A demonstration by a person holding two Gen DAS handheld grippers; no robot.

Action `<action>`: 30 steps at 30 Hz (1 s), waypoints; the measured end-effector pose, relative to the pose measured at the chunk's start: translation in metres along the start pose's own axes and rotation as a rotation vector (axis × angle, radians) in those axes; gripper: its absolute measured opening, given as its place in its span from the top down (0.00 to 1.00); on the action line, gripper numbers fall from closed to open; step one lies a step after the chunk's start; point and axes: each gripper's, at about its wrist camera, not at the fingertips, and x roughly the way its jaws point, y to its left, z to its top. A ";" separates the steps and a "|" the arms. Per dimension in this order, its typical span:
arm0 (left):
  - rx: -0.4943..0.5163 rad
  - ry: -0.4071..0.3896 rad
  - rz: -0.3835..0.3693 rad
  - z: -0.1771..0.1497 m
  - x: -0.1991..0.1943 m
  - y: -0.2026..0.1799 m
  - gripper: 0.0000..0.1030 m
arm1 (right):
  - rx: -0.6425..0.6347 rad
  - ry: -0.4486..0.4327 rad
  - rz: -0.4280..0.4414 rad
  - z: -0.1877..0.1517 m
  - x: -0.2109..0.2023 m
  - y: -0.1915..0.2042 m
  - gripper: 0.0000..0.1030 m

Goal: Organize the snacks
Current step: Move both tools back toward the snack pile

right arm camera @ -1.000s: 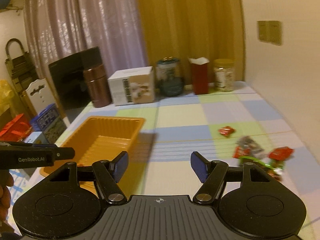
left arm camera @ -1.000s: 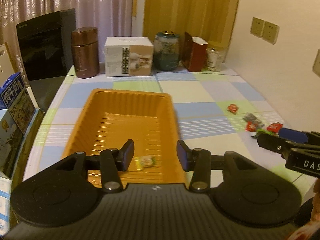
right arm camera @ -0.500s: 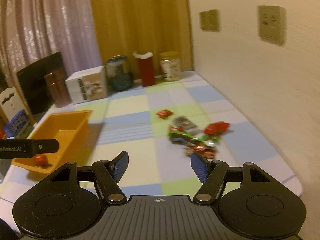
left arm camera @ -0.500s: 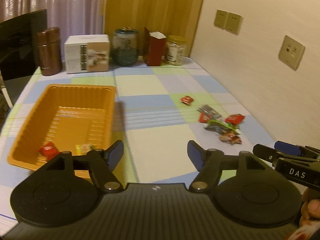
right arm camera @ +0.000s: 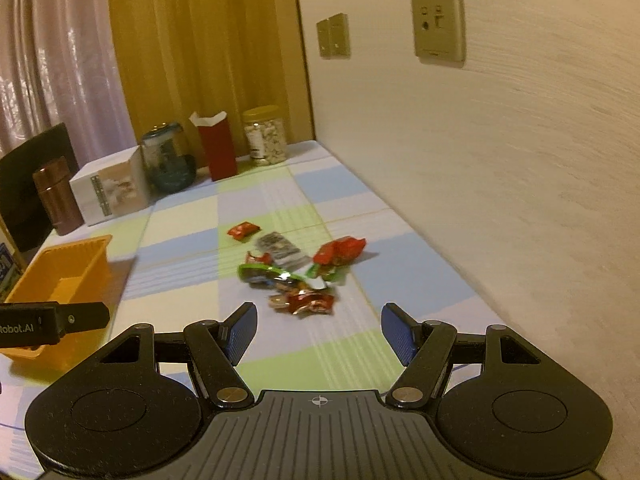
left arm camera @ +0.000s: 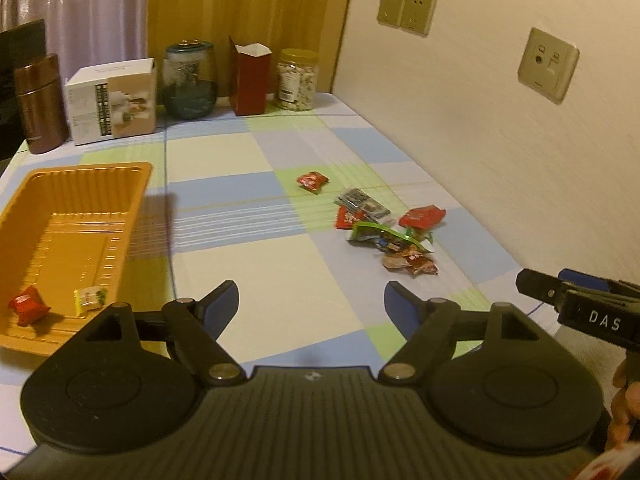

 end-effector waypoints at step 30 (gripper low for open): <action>0.072 0.064 -0.055 0.006 0.083 -0.026 0.24 | -0.115 0.103 0.077 0.006 0.076 -0.044 0.33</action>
